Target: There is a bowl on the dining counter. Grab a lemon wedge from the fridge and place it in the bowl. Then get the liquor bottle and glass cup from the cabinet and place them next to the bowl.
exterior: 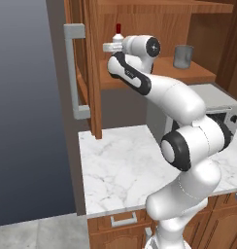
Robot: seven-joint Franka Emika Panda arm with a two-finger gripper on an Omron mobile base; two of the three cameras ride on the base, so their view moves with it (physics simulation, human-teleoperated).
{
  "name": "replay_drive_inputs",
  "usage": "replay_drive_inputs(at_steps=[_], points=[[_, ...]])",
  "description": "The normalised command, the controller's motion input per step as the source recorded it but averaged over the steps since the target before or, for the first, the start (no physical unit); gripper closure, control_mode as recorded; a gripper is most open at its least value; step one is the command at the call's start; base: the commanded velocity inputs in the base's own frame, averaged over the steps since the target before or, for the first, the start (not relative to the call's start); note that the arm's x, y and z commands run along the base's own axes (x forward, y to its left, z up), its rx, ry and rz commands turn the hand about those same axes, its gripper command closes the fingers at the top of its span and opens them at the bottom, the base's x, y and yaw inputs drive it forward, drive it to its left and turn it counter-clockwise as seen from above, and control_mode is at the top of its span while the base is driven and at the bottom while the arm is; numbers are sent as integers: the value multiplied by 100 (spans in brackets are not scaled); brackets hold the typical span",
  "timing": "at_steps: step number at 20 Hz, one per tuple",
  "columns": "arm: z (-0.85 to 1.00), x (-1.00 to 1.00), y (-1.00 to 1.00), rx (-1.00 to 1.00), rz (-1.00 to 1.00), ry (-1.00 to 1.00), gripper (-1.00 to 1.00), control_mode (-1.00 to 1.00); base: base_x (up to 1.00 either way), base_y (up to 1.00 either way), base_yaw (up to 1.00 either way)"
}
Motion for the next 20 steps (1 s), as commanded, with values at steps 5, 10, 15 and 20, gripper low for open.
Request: replay_drive_inputs(at_steps=[5, 10, 15, 20], points=[[0, -9, 0, 0, 0, -4, 100, -100, 0, 0, 0], [-2, -28, 0, 0, 0, -3, 100, -100, 0, 0, 0], [-2, -54, -6, 0, 0, -3, 100, -100, 0, 0, 0], [6, -82, -32, 1, 0, -2, 100, -100, 0, 0, 0]])
